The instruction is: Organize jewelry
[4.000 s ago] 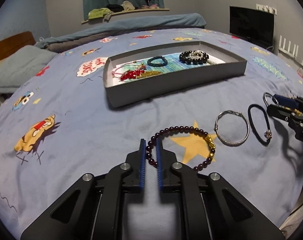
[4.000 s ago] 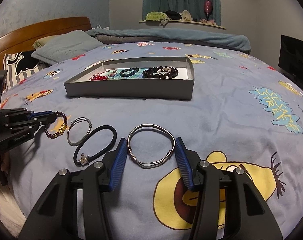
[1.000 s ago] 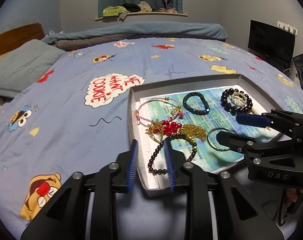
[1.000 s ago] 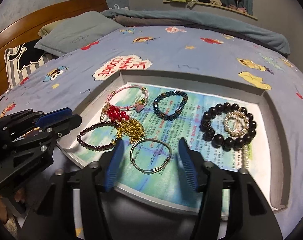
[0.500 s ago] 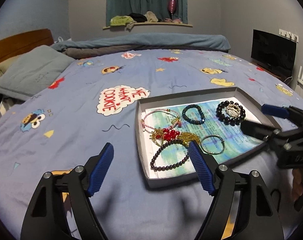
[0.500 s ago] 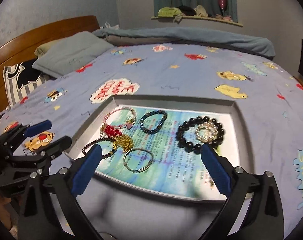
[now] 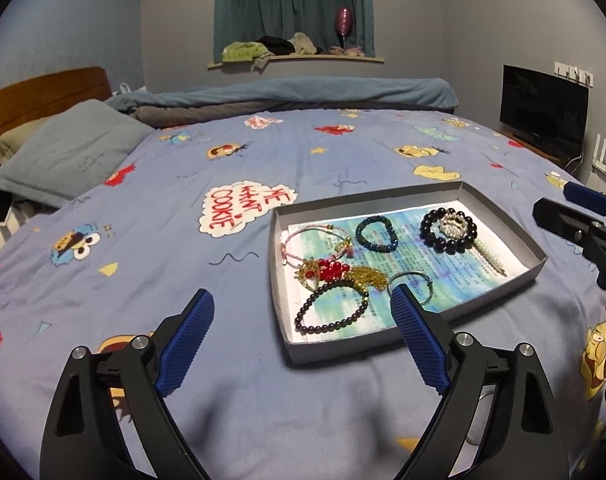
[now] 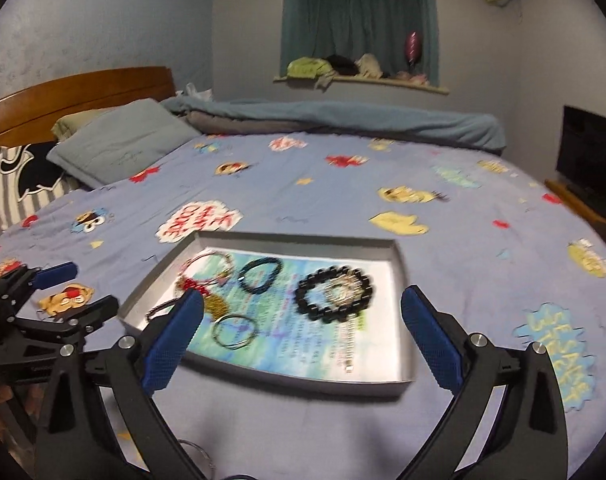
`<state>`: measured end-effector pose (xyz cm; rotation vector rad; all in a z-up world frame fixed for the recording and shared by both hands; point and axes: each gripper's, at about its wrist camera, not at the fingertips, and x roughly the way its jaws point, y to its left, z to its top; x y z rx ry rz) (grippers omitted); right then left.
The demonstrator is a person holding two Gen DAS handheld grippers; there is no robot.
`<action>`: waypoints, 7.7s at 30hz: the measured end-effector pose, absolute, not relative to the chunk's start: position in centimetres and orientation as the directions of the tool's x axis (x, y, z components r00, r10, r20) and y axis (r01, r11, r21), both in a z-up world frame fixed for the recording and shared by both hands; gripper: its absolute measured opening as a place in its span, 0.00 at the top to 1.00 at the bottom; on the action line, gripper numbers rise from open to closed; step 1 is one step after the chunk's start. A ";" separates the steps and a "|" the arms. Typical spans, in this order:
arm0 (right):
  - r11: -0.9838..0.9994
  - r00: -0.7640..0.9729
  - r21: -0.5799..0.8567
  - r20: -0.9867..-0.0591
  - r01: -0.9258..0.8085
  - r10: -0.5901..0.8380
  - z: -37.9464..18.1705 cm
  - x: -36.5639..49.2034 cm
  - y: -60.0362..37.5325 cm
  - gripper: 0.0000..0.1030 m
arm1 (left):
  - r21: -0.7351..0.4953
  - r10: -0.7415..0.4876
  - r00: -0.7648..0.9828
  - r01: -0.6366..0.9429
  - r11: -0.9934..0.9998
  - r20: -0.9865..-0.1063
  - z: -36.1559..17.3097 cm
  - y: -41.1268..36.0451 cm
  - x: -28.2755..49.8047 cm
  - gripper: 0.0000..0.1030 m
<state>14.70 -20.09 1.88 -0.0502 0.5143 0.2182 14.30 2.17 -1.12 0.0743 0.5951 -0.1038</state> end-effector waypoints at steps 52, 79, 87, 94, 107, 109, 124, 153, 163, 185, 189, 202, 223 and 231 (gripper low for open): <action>0.870 0.688 -0.113 -0.663 -0.480 0.293 -7.4 5.5 -21.0 0.57 | -0.019 -0.329 0.624 0.450 0.893 -0.709 -7.5 -5.7 8.7 0.70; 0.893 0.726 -0.014 -0.588 -0.449 0.357 -5.9 6.5 -22.2 0.97 | 0.088 -0.311 0.721 0.457 0.885 -0.619 -6.1 -6.7 8.6 0.96; 0.911 0.769 0.014 -0.530 -0.412 0.356 -3.5 7.4 -23.4 0.97 | 0.065 -0.336 0.747 0.451 0.890 -0.574 -3.9 -6.4 8.7 0.96; 0.937 0.837 0.022 -0.441 -0.349 0.322 -0.5 9.8 -24.3 0.97 | 0.058 -0.326 0.781 0.417 0.907 -0.532 -1.3 -6.3 11.3 0.96; 0.955 0.855 0.040 -0.436 -0.293 0.280 0.0 17.5 -24.9 0.97 | 0.024 -0.267 0.775 0.341 0.940 -0.573 -1.7 -6.4 20.4 0.96; 0.953 0.846 0.040 -0.451 -0.299 0.284 -0.5 18.2 -24.5 0.97 | 0.010 -0.250 0.756 0.321 0.947 -0.604 -2.8 -6.1 21.9 0.96; 0.937 0.716 0.045 -0.632 -0.347 0.296 -5.0 22.1 -21.0 0.97 | -0.030 -0.225 0.693 0.281 0.959 -0.685 -6.3 -5.2 24.8 0.96; 0.951 0.694 0.019 -0.679 -0.308 0.238 -6.0 22.3 -21.3 0.73 | -0.011 -0.199 0.710 0.260 0.966 -0.675 -6.3 -4.9 24.3 0.60; 0.964 0.738 -0.014 -0.647 -0.266 0.194 -4.0 20.8 -22.2 0.37 | 0.008 -0.164 0.749 0.221 0.975 -0.642 -4.3 -3.8 22.4 0.31; 0.976 0.817 0.015 -0.545 -0.216 0.189 2.4 11.1 -24.1 0.05 | 0.065 -0.136 0.801 0.212 0.975 -0.583 0.4 -2.2 10.4 0.08; 0.975 0.817 0.019 -0.542 -0.221 0.196 2.3 9.5 -24.5 0.05 | 0.028 -0.131 0.808 0.180 0.983 -0.574 0.6 -0.6 8.5 0.07; 0.975 0.824 -0.021 -0.538 -0.221 0.175 0.5 8.0 -22.8 0.05 | 0.008 -0.096 0.768 0.131 0.991 -0.633 -1.2 -0.8 10.1 0.05; 0.979 0.848 -0.002 -0.501 -0.203 0.175 1.2 7.3 -23.2 0.05 | 0.004 -0.095 0.815 0.119 0.993 -0.572 0.0 -0.8 8.8 0.05; 0.980 0.849 -0.002 -0.500 -0.201 0.173 1.2 7.3 -23.2 0.05 | 0.004 -0.096 0.813 0.120 0.993 -0.574 -0.1 -1.0 8.8 0.05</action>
